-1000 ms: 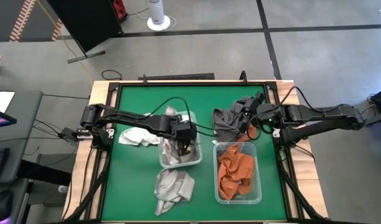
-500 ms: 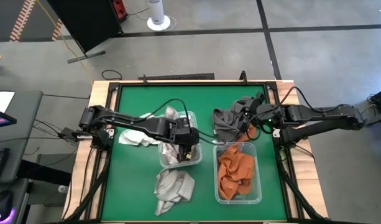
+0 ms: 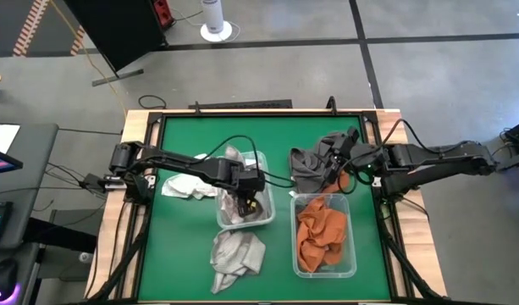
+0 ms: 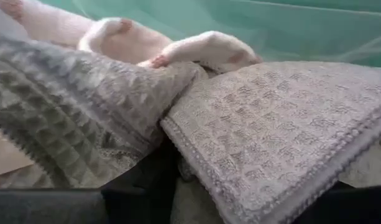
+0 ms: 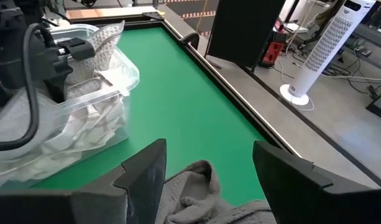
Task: Sort microfiber towel by color & place in baskets
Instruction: Put the light grey microfiber towel into the left transparent bin, then put the grey microfiber towel into the right transparent bin
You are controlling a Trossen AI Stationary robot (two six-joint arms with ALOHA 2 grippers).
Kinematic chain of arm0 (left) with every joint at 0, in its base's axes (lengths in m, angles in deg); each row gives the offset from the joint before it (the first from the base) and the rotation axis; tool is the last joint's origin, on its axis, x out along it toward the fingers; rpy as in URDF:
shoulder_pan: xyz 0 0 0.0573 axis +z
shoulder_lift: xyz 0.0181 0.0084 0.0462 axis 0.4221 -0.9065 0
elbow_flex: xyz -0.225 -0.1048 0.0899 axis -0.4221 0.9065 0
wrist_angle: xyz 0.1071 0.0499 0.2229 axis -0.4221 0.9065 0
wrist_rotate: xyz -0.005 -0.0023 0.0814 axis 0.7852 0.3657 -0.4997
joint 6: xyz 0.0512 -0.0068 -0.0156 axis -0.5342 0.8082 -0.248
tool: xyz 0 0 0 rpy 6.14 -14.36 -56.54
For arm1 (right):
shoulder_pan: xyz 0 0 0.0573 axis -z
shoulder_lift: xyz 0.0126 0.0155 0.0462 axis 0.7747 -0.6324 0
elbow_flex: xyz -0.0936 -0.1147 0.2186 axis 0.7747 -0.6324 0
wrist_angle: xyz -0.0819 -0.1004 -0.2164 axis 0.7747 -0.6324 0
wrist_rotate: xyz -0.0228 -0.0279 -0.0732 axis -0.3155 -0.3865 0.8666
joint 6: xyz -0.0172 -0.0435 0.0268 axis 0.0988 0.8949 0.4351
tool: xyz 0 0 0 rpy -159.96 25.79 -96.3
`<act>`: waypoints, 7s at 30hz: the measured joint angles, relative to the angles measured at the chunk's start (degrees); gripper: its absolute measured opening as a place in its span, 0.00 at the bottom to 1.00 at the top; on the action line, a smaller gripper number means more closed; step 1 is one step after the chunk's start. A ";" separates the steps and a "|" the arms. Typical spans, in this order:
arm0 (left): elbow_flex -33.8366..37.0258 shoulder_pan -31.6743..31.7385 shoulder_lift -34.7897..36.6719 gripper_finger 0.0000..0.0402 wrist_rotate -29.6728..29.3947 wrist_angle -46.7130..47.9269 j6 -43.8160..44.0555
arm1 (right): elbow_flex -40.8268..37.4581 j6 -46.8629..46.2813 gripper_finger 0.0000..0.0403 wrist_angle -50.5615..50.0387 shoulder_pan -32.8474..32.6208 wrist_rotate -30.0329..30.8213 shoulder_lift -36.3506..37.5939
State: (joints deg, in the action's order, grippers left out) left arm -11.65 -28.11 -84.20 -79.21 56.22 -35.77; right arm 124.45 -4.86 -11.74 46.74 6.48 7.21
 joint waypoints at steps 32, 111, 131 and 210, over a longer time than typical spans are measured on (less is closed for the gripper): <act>0.99 -1.82 0.95 0.45 -24.27 0.13 4.74 | 0.00 -1.45 0.67 -0.26 -1.62 0.01 0.02; 7.13 -7.23 16.94 0.45 -29.27 -4.95 -9.30 | 6.46 24.13 0.05 -29.51 29.53 -19.40 -24.14; 8.00 -6.45 16.87 0.45 -27.41 -24.61 -26.56 | 35.09 17.95 0.04 -18.70 5.20 -17.46 -4.90; -1.13 -2.52 -0.64 0.68 8.24 -49.63 -21.46 | 51.34 23.57 0.05 -3.27 -21.31 2.18 -14.27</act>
State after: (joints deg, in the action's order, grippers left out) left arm -12.79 -30.63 -84.84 -70.97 6.60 -57.23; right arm 175.79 18.70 -15.01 25.43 8.66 -7.06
